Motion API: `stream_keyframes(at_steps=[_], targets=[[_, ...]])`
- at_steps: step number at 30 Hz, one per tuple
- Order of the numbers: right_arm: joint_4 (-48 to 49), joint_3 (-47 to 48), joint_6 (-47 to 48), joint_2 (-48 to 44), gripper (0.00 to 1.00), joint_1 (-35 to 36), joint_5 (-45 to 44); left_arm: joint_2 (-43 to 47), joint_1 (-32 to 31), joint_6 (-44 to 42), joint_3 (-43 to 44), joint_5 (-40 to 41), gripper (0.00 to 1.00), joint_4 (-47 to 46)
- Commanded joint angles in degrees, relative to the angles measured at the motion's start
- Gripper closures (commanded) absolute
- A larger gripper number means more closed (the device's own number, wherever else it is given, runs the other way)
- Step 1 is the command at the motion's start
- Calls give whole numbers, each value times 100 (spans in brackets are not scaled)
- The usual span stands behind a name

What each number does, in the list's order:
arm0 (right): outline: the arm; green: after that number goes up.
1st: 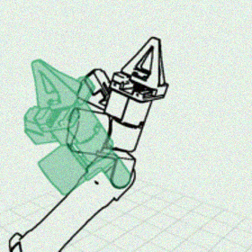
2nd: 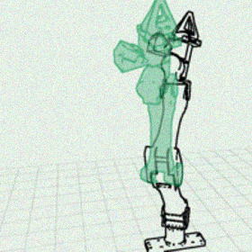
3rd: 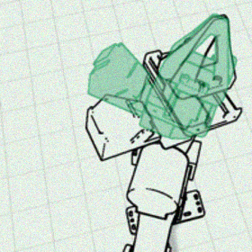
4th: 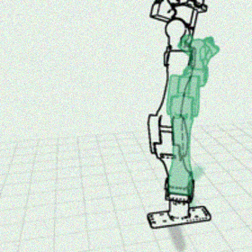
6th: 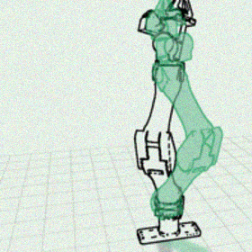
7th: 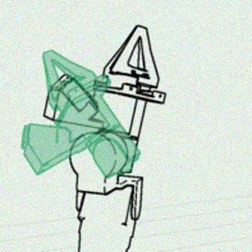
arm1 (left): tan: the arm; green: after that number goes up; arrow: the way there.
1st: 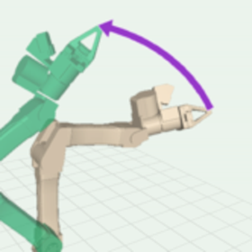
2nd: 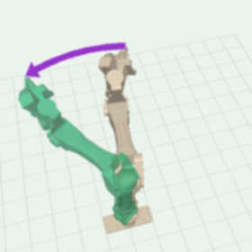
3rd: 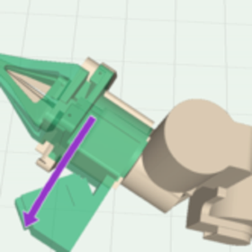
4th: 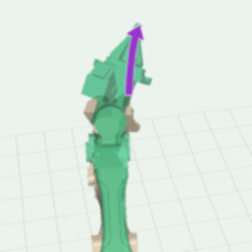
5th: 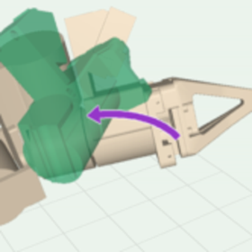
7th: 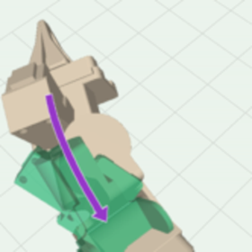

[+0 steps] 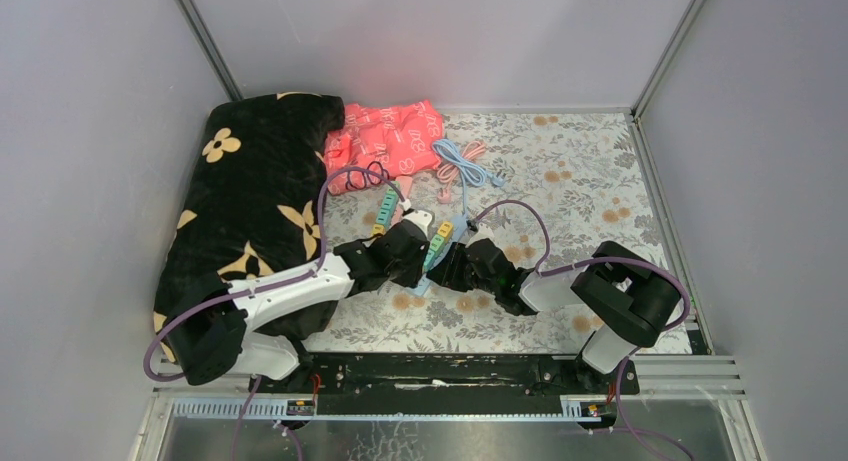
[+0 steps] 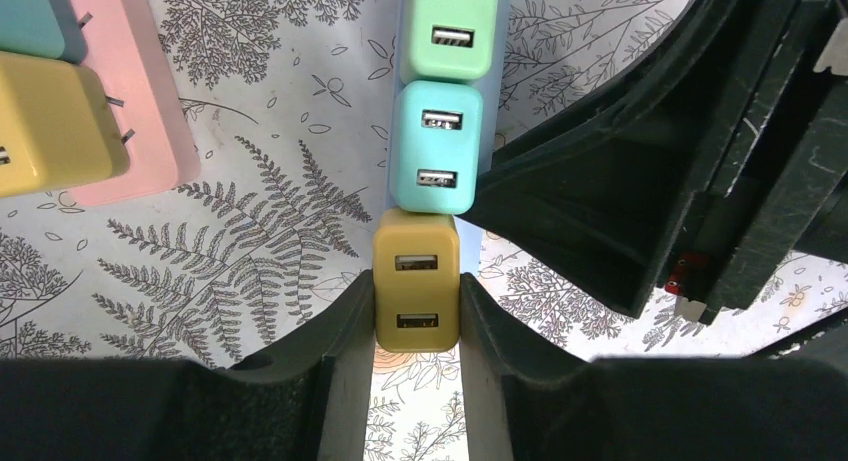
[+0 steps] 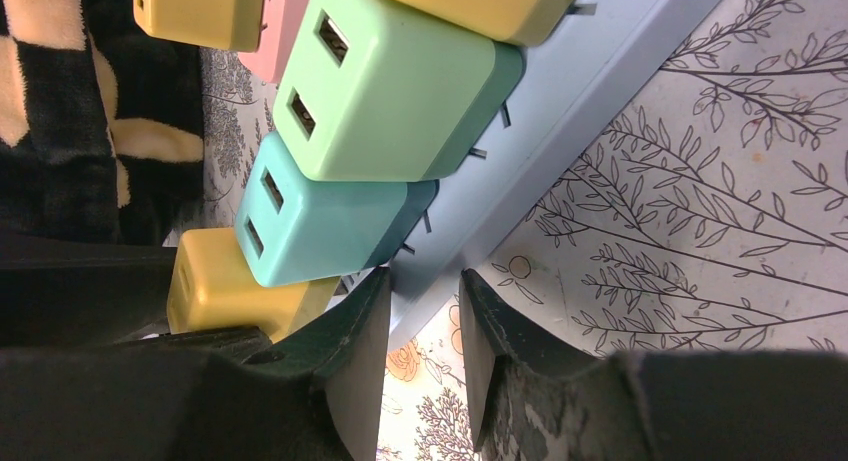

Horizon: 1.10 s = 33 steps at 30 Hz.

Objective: Insert the plug
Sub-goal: Insert the plug into the socket.

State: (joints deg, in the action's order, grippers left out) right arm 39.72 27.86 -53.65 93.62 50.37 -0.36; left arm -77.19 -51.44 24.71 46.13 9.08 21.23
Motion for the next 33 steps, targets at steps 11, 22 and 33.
stream_keyframes(at_steps=[11,22,33], targets=[[-211,102,177,133,62,87,42,-403,-249,155,92,-154,100,-321],[-215,106,192,138,62,90,45,-586,-290,131,130,134,100,-79],[-197,125,213,288,62,88,91,-802,-308,183,163,246,100,109]])
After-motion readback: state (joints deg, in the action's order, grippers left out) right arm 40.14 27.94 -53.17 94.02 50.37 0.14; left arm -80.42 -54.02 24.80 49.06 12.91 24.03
